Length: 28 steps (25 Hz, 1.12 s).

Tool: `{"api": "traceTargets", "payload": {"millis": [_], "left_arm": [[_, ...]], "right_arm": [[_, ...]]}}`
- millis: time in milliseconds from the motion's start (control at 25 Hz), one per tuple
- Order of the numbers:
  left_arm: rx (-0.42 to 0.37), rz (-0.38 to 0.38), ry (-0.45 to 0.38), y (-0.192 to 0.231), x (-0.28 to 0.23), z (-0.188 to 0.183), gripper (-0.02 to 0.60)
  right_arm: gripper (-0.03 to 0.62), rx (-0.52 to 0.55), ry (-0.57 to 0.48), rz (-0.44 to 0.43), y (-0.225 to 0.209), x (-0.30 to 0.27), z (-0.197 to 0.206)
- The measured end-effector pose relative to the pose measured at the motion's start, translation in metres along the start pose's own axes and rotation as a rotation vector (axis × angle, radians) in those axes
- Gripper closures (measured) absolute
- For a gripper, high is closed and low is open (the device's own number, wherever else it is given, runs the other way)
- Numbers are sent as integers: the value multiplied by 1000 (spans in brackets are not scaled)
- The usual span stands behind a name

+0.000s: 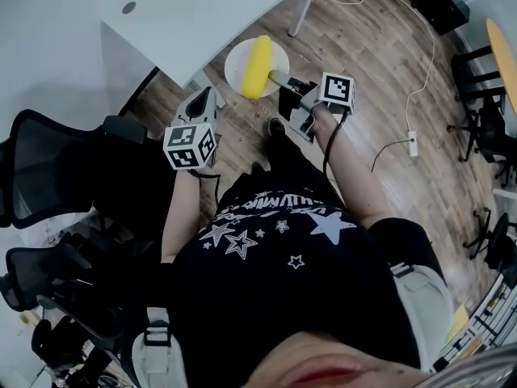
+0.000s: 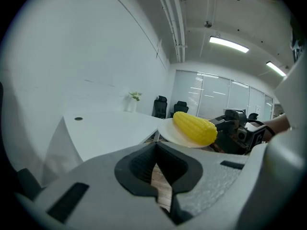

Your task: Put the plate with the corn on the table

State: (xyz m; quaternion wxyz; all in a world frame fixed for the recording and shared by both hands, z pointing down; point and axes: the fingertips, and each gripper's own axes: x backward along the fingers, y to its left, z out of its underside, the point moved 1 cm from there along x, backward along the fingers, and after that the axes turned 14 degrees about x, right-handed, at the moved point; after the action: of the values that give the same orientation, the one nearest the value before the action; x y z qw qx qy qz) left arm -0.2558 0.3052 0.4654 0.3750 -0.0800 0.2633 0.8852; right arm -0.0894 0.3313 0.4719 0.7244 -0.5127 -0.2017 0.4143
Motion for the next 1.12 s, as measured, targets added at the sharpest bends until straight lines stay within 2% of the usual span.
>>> {"api": "traceTargets", "payload": {"millis": [320,720,1120], "left_arm": [[-22,-5,0,6,-60,-28,575],[13,-119,-42,52,-169,-100,575],[53,-197,-49,74,-261,-143,575]], "right_arm": [[563,13,21,-32,-26,-29,-61],[563,70,94,-88,-62,-115,-184],[562,64,164,-128,-97,-170,-279]]}}
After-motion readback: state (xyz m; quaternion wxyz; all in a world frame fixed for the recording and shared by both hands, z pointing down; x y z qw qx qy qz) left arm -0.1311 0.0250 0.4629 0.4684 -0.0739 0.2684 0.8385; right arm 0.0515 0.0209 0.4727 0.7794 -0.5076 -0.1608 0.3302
